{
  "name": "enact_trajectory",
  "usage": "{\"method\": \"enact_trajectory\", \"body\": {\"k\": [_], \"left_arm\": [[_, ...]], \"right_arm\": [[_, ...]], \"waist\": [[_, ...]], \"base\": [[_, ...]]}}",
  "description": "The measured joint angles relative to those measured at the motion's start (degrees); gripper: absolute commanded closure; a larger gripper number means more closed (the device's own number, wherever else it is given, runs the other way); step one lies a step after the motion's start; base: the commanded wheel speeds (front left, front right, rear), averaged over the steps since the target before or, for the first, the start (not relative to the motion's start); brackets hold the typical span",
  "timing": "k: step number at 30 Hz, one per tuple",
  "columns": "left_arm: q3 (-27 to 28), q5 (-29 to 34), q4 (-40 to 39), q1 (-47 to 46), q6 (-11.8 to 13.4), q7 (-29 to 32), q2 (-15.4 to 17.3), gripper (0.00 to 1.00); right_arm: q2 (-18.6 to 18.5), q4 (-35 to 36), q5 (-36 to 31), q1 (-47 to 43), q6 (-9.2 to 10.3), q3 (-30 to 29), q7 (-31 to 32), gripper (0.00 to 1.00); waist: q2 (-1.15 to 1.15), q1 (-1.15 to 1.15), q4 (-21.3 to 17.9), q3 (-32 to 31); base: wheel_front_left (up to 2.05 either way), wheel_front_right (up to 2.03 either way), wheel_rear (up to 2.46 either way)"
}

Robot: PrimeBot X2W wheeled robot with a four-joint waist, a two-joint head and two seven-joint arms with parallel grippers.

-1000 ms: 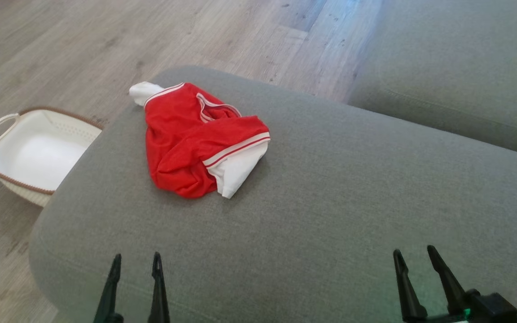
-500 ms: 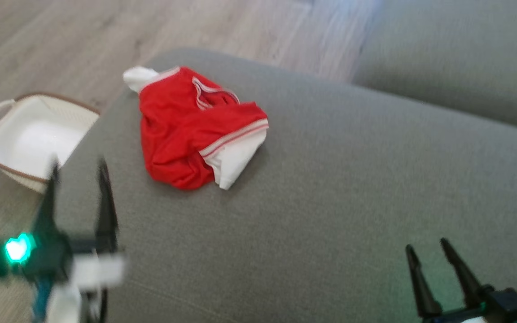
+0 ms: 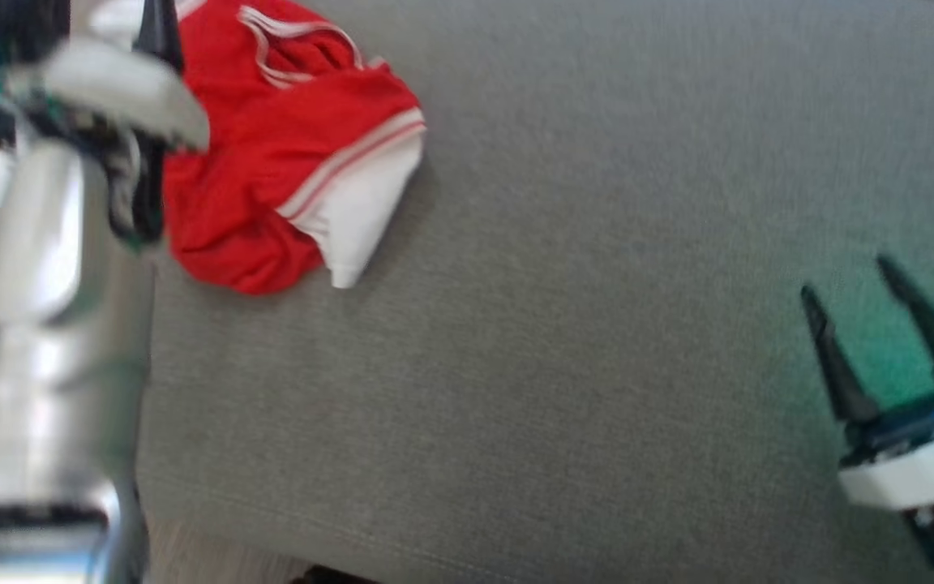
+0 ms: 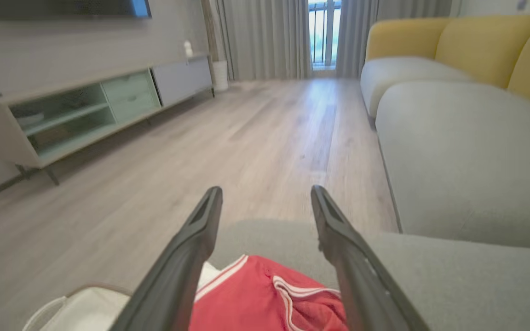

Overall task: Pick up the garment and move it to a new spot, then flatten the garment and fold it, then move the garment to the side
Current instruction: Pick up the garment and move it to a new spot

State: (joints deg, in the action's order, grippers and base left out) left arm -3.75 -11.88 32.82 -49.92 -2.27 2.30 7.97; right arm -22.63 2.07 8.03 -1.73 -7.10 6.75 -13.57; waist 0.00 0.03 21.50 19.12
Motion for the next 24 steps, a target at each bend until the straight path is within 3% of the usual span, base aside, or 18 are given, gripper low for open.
{"method": "enact_trajectory", "body": {"k": [4, 8, 18, 19, 20, 24], "left_arm": [[0.2, -0.9, 12.9, -9.7, 0.2, 8.3, 0.2, 0.00], [2.3, -3.9, 22.8, -14.7, -0.1, 12.8, 0.5, 0.00], [3.6, -5.3, 34.5, -17.1, 0.2, 13.7, 1.8, 0.00], [3.6, -5.3, 35.1, -18.1, 0.2, 13.2, 1.9, 0.23], [3.6, -5.3, 35.4, -18.8, 0.3, 12.1, 1.9, 1.00], [3.2, -5.1, 36.6, -18.9, 0.2, 6.7, 1.9, 1.00]], "right_arm": [[-4.1, 3.0, -0.1, 3.5, 0.00, -0.7, 2.1, 0.00], [-6.8, 5.4, 0.4, 5.2, 0.00, -2.2, 3.8, 0.00], [-8.5, 8.8, 0.7, 5.5, -0.01, -5.8, 5.5, 0.00], [-8.5, 8.9, 0.7, 5.4, 0.00, -5.8, 5.5, 0.00], [-8.5, 9.0, 0.7, 5.2, 0.00, -5.8, 5.5, 0.00], [-8.5, 9.1, 0.7, 4.9, 0.00, -5.5, 5.5, 0.00]], "waist": [[0.00, 0.00, -2.0, 4.8], [0.00, 0.00, -4.4, 8.5], [0.00, -0.02, -7.9, 14.9], [0.00, -0.02, -7.8, 15.3], [0.00, -0.02, -7.7, 15.7], [0.00, -0.01, -7.3, 16.0]], "base": [[0.00, 0.00, 0.00], [0.00, 0.00, 0.00], [0.00, 0.00, 0.00], [0.00, 0.00, 0.00], [0.00, 0.00, 0.00], [0.00, 0.00, 0.00]]}}
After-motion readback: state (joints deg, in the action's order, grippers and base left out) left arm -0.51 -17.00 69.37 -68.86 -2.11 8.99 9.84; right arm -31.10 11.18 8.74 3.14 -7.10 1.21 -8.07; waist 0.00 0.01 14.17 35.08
